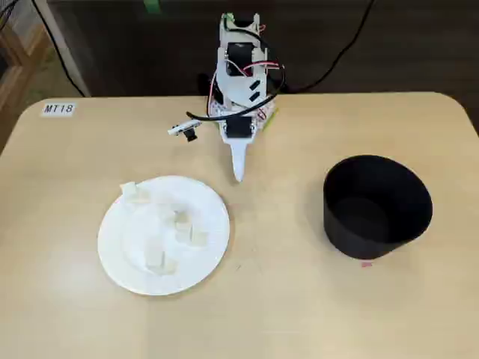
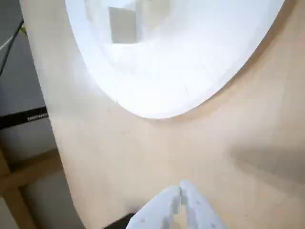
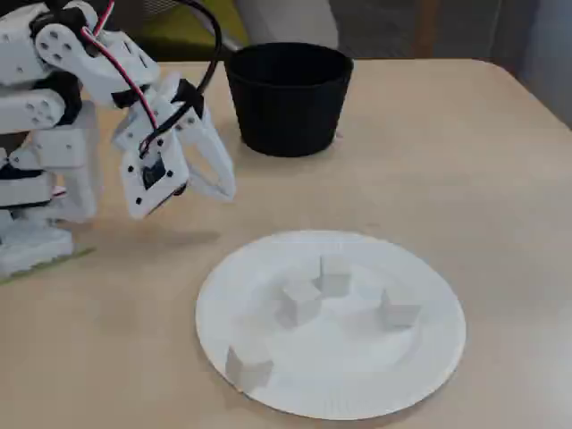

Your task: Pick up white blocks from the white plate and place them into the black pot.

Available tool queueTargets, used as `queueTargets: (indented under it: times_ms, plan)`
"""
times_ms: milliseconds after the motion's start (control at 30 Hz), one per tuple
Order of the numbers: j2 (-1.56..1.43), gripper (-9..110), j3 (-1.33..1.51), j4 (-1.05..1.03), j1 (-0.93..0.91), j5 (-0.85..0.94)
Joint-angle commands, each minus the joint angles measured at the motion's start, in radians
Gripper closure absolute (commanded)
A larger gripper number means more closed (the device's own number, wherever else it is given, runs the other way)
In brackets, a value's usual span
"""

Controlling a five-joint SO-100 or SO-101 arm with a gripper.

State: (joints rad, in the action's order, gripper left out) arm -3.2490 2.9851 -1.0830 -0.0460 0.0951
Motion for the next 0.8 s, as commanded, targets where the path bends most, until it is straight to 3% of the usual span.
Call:
queueTargets:
  times_ms: [0,767]
  plan:
    - [0.69,104,-0.466,0.166,-0.015,0.006]
    - [0.683,104,-0.469,0.161,-0.011,0.012]
